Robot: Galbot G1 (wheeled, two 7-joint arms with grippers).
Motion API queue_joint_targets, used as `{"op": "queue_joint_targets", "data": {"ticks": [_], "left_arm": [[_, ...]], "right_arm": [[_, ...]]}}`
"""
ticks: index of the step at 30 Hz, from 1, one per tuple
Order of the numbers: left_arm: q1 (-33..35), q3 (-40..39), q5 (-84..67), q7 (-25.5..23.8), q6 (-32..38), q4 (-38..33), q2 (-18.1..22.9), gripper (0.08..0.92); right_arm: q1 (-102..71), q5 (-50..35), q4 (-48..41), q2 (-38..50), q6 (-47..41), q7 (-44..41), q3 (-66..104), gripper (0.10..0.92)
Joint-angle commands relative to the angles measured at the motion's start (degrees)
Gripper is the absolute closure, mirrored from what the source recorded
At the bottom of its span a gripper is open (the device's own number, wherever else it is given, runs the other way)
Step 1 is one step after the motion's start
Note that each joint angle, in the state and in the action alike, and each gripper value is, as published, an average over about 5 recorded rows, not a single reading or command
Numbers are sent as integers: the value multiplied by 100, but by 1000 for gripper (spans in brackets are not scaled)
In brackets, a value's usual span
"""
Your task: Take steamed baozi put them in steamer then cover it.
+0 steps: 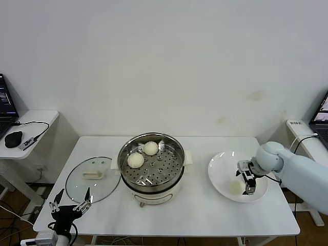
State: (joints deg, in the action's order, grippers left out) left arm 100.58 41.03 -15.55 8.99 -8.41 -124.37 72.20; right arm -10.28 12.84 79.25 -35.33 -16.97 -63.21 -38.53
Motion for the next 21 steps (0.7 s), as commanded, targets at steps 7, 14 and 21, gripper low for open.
{"op": "queue_joint_targets", "data": {"ticks": [7,14,21], "left_arm": [[-12,-15,4,0,-2,29,13,177],[-7,-15,7,2,1,35,20,177],[-5,-11,9,5,0,8,16,177]], "right_arm": [[-285,173,-374,-308,-1,2,230,308],[-190,170,-427,-280,13,-88,298,381],[523,-180,-211,-140,-28,-262,13,433]]}}
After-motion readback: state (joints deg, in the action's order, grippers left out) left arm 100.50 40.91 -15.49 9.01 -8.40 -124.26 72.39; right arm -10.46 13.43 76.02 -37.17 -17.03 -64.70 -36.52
